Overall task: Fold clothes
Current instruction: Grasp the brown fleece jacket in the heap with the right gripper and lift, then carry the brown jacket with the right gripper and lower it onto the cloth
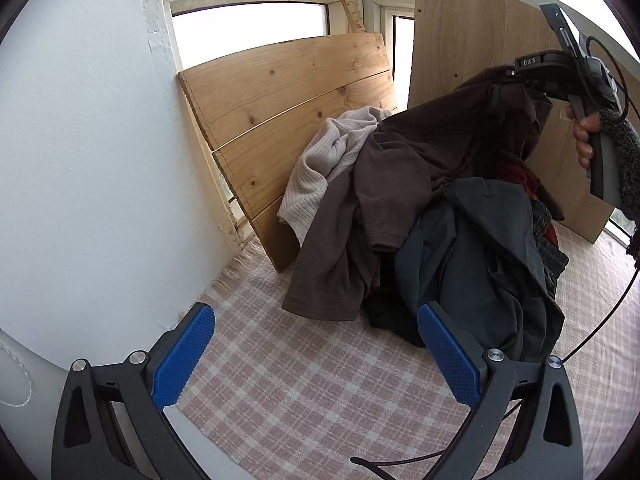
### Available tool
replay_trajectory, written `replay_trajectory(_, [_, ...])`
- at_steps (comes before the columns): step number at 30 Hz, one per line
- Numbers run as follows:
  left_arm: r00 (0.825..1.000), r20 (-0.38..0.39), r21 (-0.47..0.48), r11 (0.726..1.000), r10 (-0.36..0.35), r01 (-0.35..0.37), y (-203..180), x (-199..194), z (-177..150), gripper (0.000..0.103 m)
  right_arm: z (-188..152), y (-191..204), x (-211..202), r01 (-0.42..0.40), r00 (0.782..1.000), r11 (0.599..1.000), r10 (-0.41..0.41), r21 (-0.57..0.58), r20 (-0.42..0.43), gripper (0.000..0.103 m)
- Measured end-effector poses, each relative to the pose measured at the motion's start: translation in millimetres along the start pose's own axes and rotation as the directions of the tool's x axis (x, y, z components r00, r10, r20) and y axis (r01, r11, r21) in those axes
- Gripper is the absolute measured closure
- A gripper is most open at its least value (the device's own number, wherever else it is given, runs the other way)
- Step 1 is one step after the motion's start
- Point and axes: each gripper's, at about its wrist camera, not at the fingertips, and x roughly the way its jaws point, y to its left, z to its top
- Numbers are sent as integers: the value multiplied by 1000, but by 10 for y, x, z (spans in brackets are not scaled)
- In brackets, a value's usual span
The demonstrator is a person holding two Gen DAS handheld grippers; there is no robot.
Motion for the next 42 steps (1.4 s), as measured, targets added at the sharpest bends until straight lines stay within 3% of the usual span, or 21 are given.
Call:
replay_trajectory(5, [998,54,-12,1000,25,-24,95,-368,-31,1,719,709,-728,-78,984,994,89,-75,153,94])
replay_trajectory(7, [996,77,-23,999,43,-42,155,-543,-59,1,935,989,-1000,-123,971,987,141,-100,195,94])
replay_trajectory(11, [990,108,-60,994,97,-90,275,-905,-168,1,1274,1450,-1606,-133,941,973,185,-190,285,94])
replay_trajectory(18, [962,184,-123,976,201,-180,393,-1695,-519,1,1752,1816,-2762,-203,869,958,271,-201,414,94])
replay_trajectory(23, [958,179,-145,969,226,-201,508,-2017,-800,1,1764,1925,-3593,-141,848,952,257,-270,464,94])
replay_trajectory(30, [949,231,-122,974,214,-190,423,-2452,-1005,1,1405,1487,-4380,-119,878,958,224,-260,423,94])
replay_trajectory(35, [950,270,-65,987,158,-146,141,-2697,-1092,1,852,832,-4771,-73,925,977,141,-201,353,94])
replay_trajectory(38, [953,279,-39,993,120,-113,-24,-2786,-1154,1,441,475,-4800,-34,955,989,73,-141,286,94])
replay_trajectory(42, [956,284,-11,997,77,-77,-213,-2845,-1232,1,-292,103,-4526,26,988,997,-14,-78,157,93])
